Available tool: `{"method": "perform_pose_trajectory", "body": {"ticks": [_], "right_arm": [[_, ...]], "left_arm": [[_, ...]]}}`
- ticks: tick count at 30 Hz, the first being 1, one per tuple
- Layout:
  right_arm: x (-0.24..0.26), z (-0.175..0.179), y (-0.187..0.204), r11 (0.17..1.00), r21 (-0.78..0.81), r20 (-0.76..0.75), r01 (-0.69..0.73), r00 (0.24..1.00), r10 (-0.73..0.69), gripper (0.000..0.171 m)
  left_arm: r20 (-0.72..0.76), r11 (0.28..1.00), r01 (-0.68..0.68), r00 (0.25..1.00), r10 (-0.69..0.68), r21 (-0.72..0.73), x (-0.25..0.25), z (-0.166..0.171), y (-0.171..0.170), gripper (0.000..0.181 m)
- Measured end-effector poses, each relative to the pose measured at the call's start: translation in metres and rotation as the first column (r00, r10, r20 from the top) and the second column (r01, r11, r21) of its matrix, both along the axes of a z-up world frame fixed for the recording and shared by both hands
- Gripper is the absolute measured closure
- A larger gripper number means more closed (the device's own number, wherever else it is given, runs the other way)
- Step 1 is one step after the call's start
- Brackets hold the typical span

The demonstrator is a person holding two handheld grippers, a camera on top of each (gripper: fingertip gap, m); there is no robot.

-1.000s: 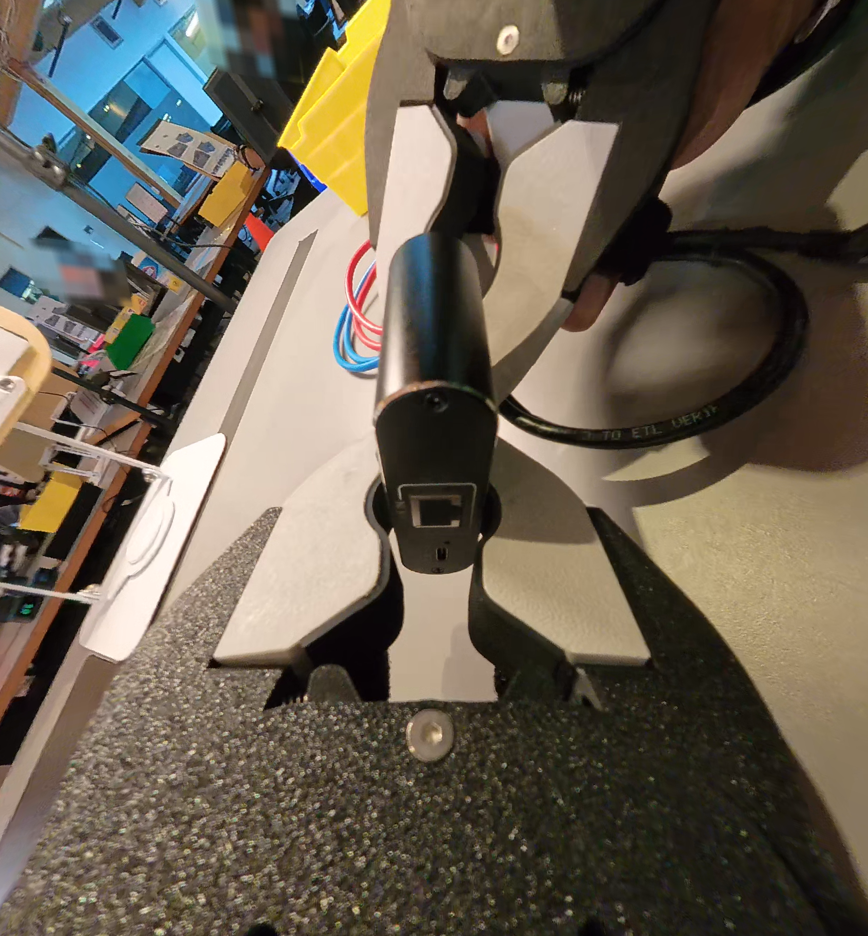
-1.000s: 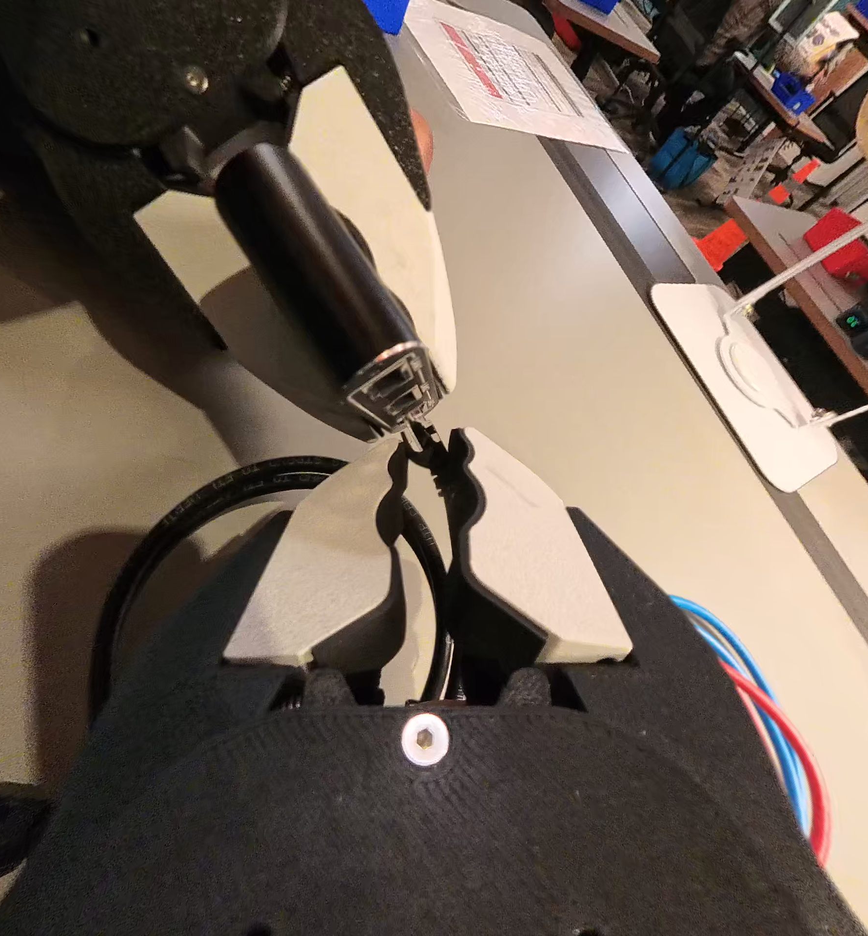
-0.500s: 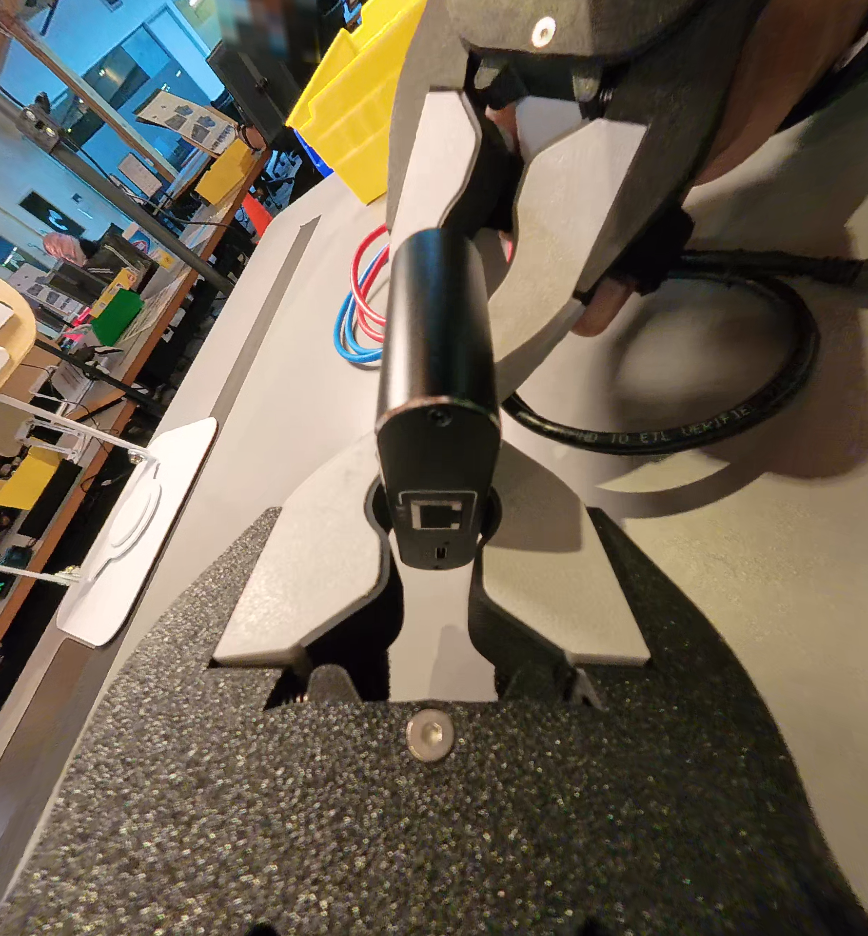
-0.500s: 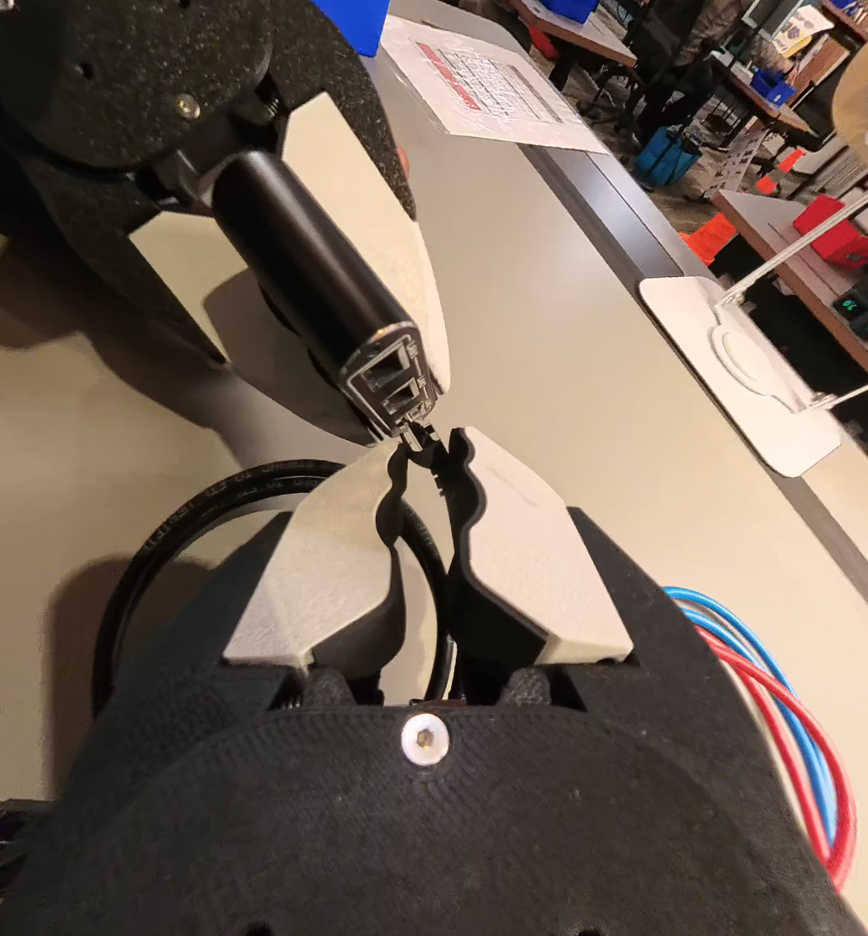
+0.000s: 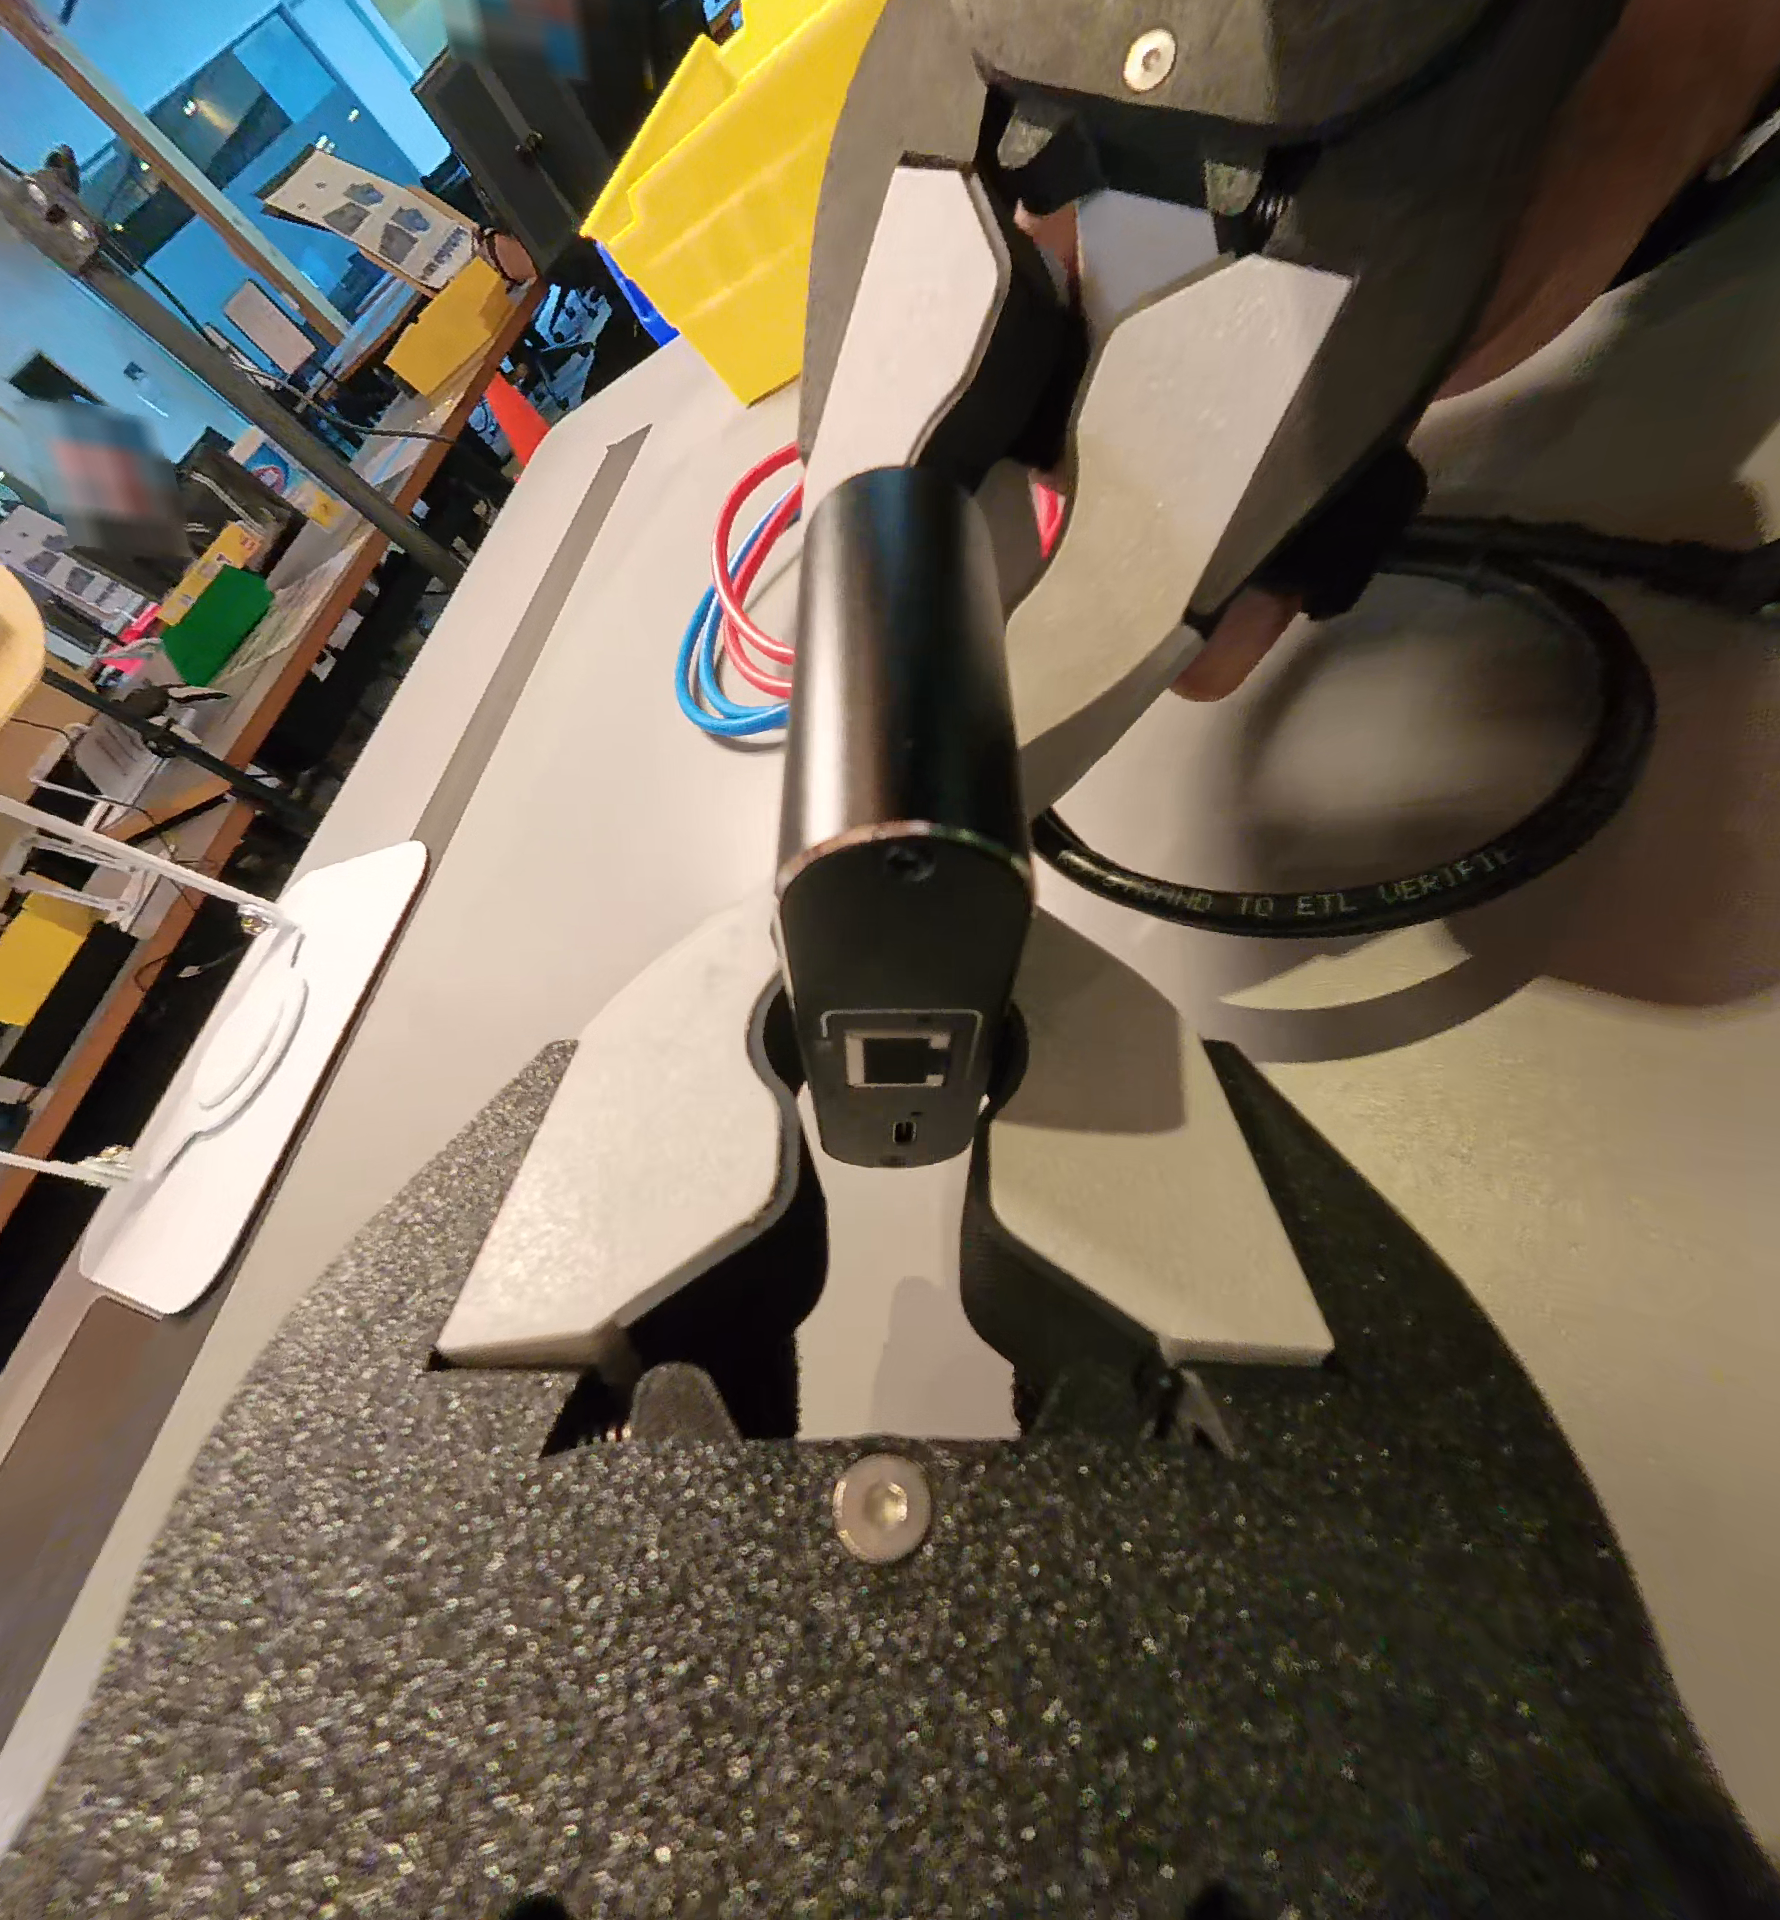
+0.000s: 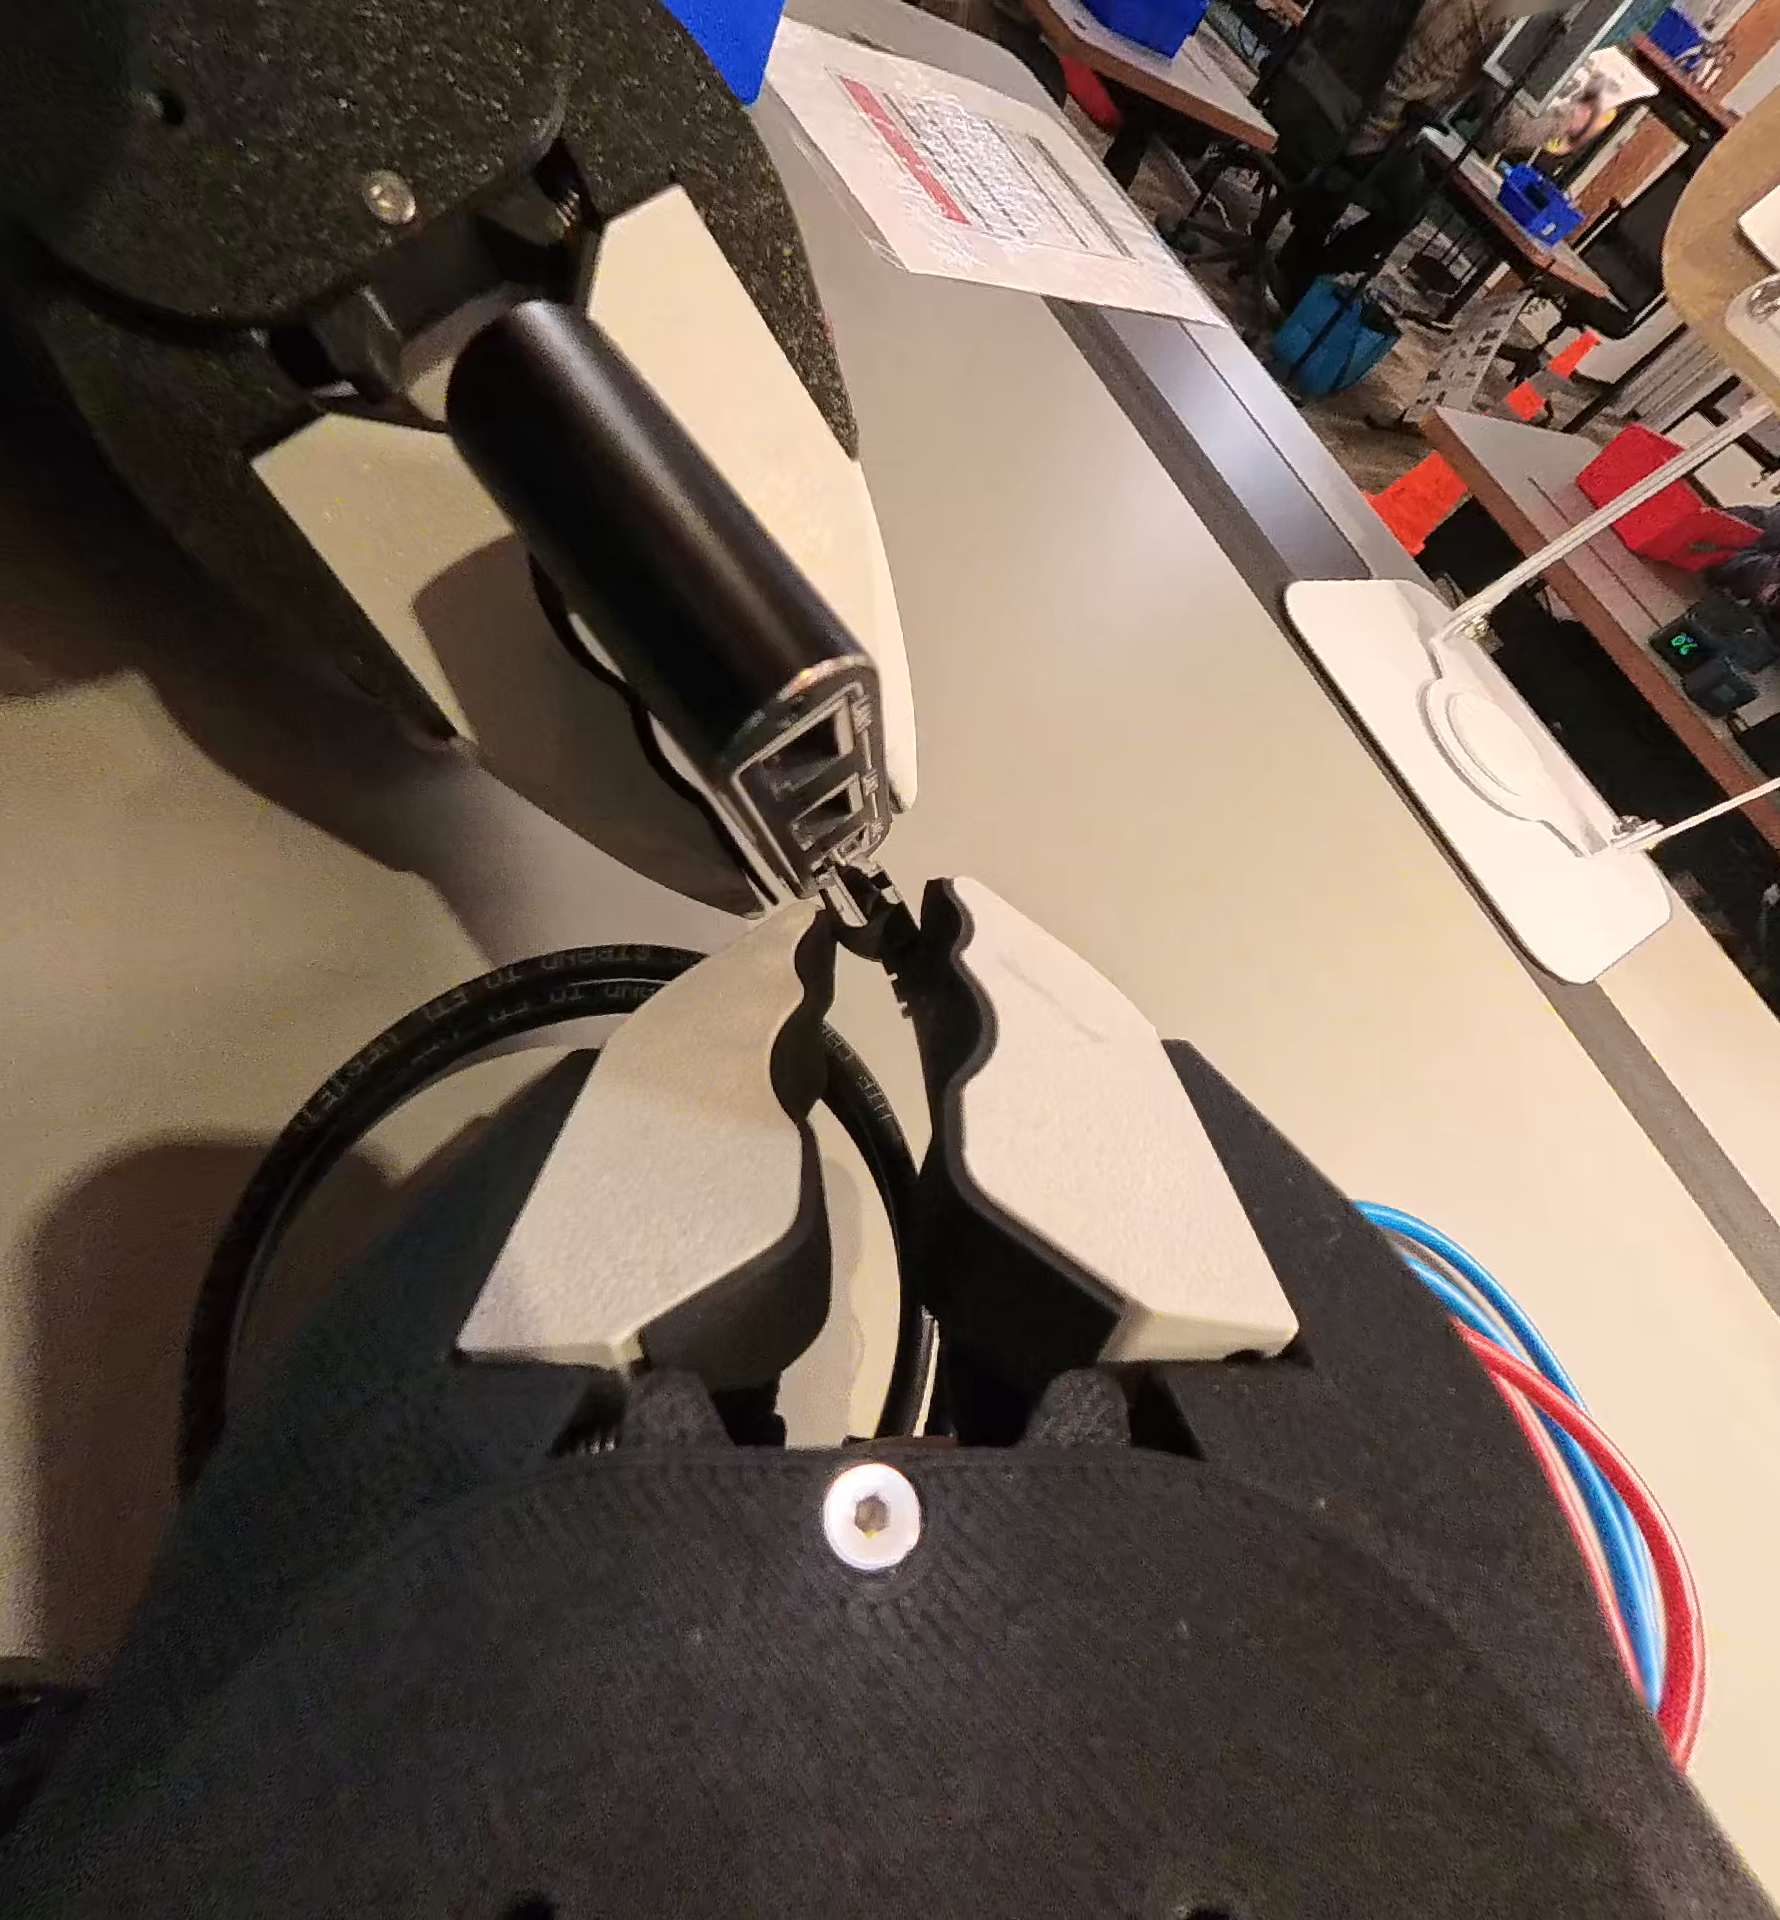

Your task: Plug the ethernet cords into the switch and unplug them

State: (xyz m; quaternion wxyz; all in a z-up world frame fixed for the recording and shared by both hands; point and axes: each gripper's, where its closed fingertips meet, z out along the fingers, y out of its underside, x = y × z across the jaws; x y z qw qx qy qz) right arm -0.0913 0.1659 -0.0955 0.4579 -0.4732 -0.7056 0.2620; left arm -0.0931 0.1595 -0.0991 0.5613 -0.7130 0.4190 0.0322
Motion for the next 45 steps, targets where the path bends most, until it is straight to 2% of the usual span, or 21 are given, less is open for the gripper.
{"method": "perform_pose_trajectory", "body": {"ticks": [7,11,15,25,31,35,45], "right_arm": [[-0.001,-0.003,0.002,1.0,-0.022,0.006,-0.005,1.0,0.005,0.155],[0.0,-0.004,0.003,1.0,-0.015,0.012,0.019,1.0,-0.019,0.155],[0.0,-0.006,0.004,1.0,-0.018,0.023,0.014,1.0,-0.013,0.155],[0.009,-0.003,-0.023,0.953,0.116,0.025,-0.28,0.96,0.279,0.156],[0.007,-0.009,-0.017,0.955,0.165,0.043,-0.247,0.969,0.243,0.155],[0.007,-0.021,-0.017,0.958,0.131,0.098,-0.255,0.965,0.243,0.155],[0.004,-0.014,-0.012,0.97,0.108,0.041,-0.218,0.976,0.214,0.152]], "left_arm": [[-0.078,0.999,-0.027,0.997,0.029,0.023,-0.002,-0.002,0.002,0.153],[-0.198,0.995,-0.055,0.978,0.07,0.081,-0.003,-0.001,0.003,0.153],[-0.181,0.997,-0.056,0.981,0.065,0.058,-0.004,-0.004,0.003,0.153],[0.029,0.984,0.153,0.988,-0.151,-0.096,0.01,-0.003,-0.021,0.153],[0.071,0.982,0.115,0.992,-0.105,-0.149,0.01,-0.009,-0.016,0.153],[0.079,0.974,0.122,0.991,-0.109,-0.189,0.01,-0.018,-0.016,0.153],[0.049,0.991,0.08,0.996,-0.075,-0.111,0.009,-0.012,-0.012,0.153]]}}
